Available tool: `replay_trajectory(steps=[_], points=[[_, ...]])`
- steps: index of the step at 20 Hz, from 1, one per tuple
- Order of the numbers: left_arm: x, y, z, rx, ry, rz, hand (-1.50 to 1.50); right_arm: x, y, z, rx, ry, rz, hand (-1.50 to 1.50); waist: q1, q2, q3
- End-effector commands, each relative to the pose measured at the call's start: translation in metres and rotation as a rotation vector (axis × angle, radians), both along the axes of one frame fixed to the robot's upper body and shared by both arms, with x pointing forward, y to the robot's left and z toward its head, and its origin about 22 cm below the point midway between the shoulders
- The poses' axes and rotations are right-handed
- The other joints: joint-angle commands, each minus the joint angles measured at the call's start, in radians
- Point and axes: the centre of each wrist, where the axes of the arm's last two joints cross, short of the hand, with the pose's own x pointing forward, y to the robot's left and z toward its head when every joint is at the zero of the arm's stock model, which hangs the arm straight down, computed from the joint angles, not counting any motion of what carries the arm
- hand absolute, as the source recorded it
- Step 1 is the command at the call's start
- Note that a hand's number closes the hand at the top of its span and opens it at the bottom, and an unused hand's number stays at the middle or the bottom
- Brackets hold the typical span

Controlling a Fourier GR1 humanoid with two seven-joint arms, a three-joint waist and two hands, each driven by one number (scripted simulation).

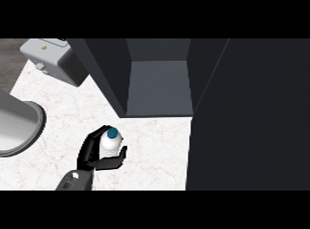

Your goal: Pick up the bottled water, place it into the cabinet and close the cabinet

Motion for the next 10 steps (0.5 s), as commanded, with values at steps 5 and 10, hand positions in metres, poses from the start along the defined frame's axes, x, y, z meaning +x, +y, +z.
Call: replay_trajectory(steps=[5, 10], points=[[0.044, -0.059, 0.053, -0.034, 0.0, 0.02, 1.5, -0.005, -0.004, 0.026, 0.004, -0.039, 0.026, -1.5, -0.004, 0.001, -0.004], [0.048, -0.097, 0.075, -0.013, 0.032, -0.003, 1.5, -0.009, -0.001, 0.04, 0.021, -0.054, -0.011, -1.5, -0.012, 0.002, -0.005]])
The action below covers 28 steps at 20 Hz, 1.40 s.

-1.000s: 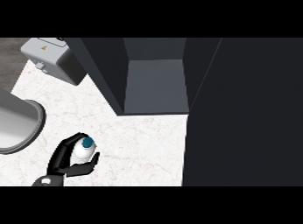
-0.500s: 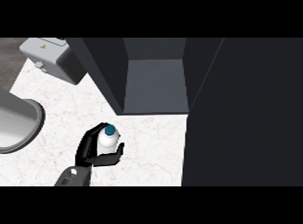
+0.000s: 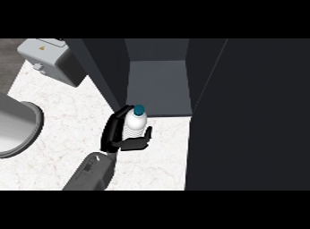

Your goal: Pick up the bottled water, place it into the cabinet and close the cabinet

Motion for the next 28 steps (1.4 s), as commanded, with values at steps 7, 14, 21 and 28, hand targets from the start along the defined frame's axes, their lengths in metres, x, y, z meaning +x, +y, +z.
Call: replay_trajectory(steps=[7, 14, 21, 28], points=[[0.039, -0.056, 0.062, 0.039, 0.043, 0.07, 1.5, -0.006, -0.01, 0.033, 0.006, -0.044, -0.014, -1.5, -0.009, 0.002, 0.0], [0.095, -0.071, 0.11, 0.042, 0.079, 0.103, 1.5, -0.003, -0.021, 0.022, 0.014, -0.044, 0.024, -1.5, -0.031, 0.014, 0.0], [0.108, -0.059, 0.094, 0.121, 0.102, 0.277, 1.5, 0.001, -0.022, 0.023, 0.004, -0.088, 0.006, -1.5, -0.042, 0.022, 0.0], [0.121, -0.055, 0.093, 0.428, 0.023, 0.482, 1.5, 0.0, -0.022, 0.014, 0.007, -0.099, 0.034, -1.5, -0.054, 0.028, 0.001]])
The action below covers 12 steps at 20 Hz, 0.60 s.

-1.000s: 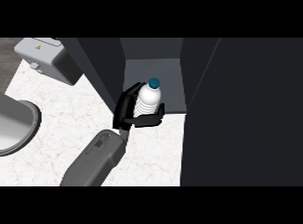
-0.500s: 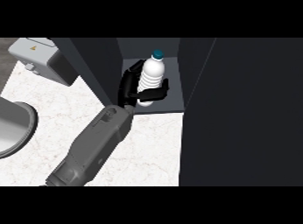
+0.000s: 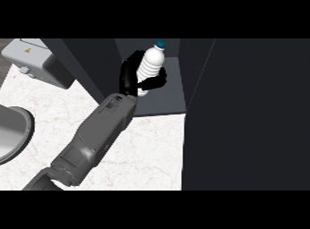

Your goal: Pick up the bottled water, place it into the cabinet and close the cabinet

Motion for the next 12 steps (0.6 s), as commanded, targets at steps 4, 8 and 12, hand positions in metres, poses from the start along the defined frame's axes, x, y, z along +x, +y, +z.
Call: replay_trajectory(steps=[4, 8, 12], points=[[0.021, 0.01, 0.02, 0.188, -0.019, 0.118, -1.5, 0.0, -0.004, 0.014, 0.072, -0.027, 0.015, -1.5, -0.004, 0.006, 0.0], [0.022, 0.008, 0.019, 0.218, -0.067, 0.16, -1.5, 0.006, -0.004, 0.01, 0.053, -0.037, 0.036, -1.5, 0.0, 0.011, -0.001], [0.023, -0.004, 0.03, 0.12, -0.126, 0.047, -1.5, 0.003, -0.001, 0.012, 0.064, -0.029, 0.036, -1.5, -0.005, 0.012, -0.002]])
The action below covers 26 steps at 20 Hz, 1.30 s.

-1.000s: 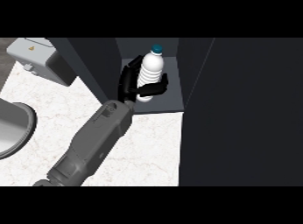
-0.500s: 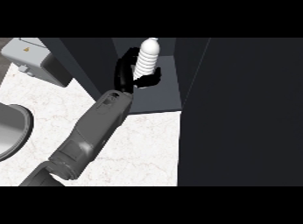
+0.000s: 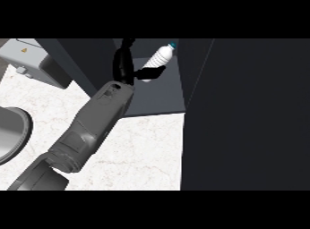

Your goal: Pick up the bottled water, place it into the cabinet and close the cabinet

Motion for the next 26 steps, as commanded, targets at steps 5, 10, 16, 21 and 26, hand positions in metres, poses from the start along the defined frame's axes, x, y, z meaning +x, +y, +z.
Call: replay_trajectory(steps=[5, 10, 16, 21, 26], points=[[0.004, -0.017, 0.033, -0.343, -0.226, -0.167, 1.5, 0.002, 0.002, 0.009, 0.041, -0.015, 0.017, -1.5, 0.019, -0.005, -0.002], [0.004, -0.017, 0.031, -0.423, -0.219, -0.307, 1.5, -0.002, 0.003, 0.02, 0.06, -0.013, 0.04, -1.5, 0.015, -0.014, 0.0], [-0.013, -0.015, 0.008, -0.467, -0.192, -0.348, 1.5, -0.001, 0.01, 0.036, 0.059, -0.008, 0.019, -1.5, 0.042, -0.027, 0.0], [-0.032, -0.023, -0.001, -0.577, -0.123, -0.512, 1.5, -0.007, 0.016, 0.043, 0.023, -0.012, 0.01, -1.5, 0.046, -0.036, -0.001], [-0.073, -0.043, -0.013, -0.707, -0.056, -0.649, -1.5, 0.0, 0.022, 0.042, 0.026, -0.022, 0.008, -1.5, 0.055, -0.036, -0.001]])
